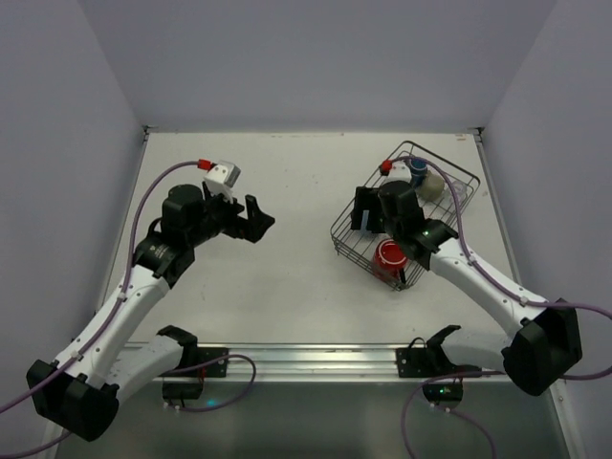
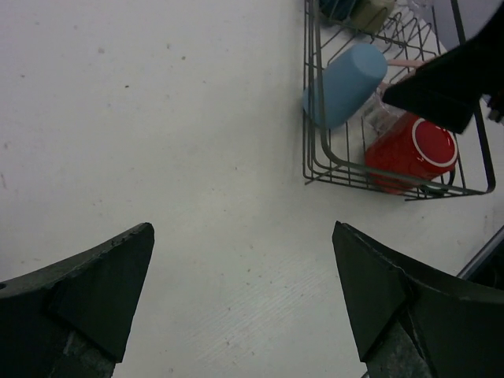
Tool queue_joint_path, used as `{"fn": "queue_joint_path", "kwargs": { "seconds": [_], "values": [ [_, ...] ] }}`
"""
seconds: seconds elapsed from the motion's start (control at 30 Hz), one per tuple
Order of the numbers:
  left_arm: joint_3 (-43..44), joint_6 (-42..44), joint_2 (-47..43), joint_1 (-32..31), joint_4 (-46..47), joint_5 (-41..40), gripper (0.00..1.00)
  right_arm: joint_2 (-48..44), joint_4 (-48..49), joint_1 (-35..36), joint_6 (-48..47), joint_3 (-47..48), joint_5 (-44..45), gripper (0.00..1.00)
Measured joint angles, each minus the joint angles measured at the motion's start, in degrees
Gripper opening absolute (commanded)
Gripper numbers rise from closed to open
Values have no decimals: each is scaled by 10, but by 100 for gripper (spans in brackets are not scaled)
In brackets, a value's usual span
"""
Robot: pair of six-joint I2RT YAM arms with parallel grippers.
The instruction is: Unload the cups from the dish rack
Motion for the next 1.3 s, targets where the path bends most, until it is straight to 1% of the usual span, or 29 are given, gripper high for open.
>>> {"fn": "queue_joint_path", "kwargs": {
  "seconds": [0.03, 0.07, 0.17, 0.33, 0.53, 0.7, 0.8, 0.83, 0.87, 0.93, 0.97, 1.07, 1.13, 1.2, 1.3],
  "values": [
    [-17, 1, -10, 0, 4, 12, 100, 16, -5, -4, -5, 10, 21, 91],
    [-34, 1, -21, 0, 12, 24, 100, 32, -9, -10, -11, 21, 39, 92],
    [-75, 2, -54, 0, 39, 52, 100, 84, -20, -32, -25, 56, 78, 94],
    [-93, 8, -63, 0, 52, 57, 100, 156, -36, -63, -36, 104, 91, 88],
    [-96, 11, -63, -4, 52, 42, 100, 215, -52, -63, -43, 143, 89, 87],
    [-100, 13, -66, -11, 47, 24, 100, 253, -64, -63, -45, 160, 89, 83],
    [-100, 12, -66, -11, 48, 31, 99, 268, -64, -63, -48, 162, 89, 73],
    [-100, 11, -66, -12, 50, 39, 98, 272, -64, -63, -49, 163, 89, 61],
    [-100, 9, -65, -12, 52, 51, 98, 273, -64, -63, -52, 163, 89, 56],
    [-100, 0, -60, -12, 63, 76, 97, 274, -62, -63, -53, 165, 90, 48],
    [-100, -2, -54, -12, 69, 87, 97, 273, -61, -63, -53, 165, 90, 41],
    [-100, -16, -35, -12, 80, 116, 95, 258, -54, -63, -54, 156, 90, 35],
    [-100, -26, -26, -12, 83, 130, 93, 227, -52, -63, -53, 143, 90, 32],
    [-100, -42, -21, -12, 93, 148, 90, 172, -50, -63, -52, 129, 88, 28],
    [-101, -75, -17, -12, 131, 179, 86, 66, -29, -63, -40, 107, 65, 26]
  ]
}}
